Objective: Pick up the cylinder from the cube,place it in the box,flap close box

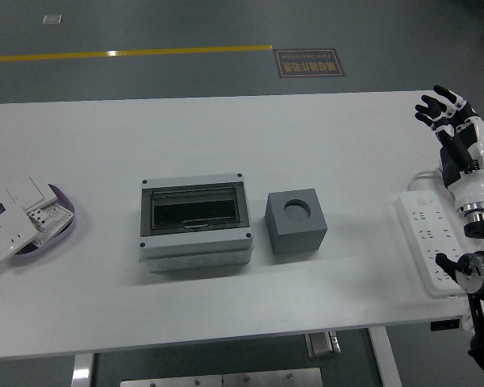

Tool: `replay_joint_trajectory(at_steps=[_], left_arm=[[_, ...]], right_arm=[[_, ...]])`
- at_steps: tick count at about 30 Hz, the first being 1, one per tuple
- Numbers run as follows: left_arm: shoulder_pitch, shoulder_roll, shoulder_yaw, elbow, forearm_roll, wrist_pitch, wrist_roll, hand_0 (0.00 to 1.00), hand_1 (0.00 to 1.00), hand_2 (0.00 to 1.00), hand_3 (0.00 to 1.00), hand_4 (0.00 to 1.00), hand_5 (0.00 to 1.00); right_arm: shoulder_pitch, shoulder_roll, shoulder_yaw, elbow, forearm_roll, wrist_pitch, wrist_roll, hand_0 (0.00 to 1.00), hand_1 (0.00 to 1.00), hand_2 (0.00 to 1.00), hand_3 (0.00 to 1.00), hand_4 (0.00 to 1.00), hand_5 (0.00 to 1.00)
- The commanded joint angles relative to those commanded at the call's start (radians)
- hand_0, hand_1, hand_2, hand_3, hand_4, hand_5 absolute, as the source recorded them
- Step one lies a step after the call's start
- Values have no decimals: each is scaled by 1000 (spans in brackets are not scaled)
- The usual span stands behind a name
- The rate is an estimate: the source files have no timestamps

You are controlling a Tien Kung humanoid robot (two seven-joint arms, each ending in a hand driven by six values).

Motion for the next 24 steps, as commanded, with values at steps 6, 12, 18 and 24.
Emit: replay_joint_trajectory(at_steps=[6,12,18,24], left_arm=[[3,1,-2,0,1,1,2,636,665,584,640,722,304],[8,3,-2,0,4,0,3,635,665,585,641,723,303],[12,5,-14,0,14,1,7,636,665,585,642,723,304],[12,-1,-19,0,23,-1,9,636,665,585,643,723,302]], right_arm=[[-2,-2,3,1,-7,3,-5,766,691,699,735,882,443],[-7,-5,-1,2,-10,4,-7,768,692,699,736,883,486],[-14,-8,-18,-4,-7,4,-10,770,693,700,734,882,516],[-19,-7,-20,-1,-13,-1,-7,772,695,701,733,884,530]])
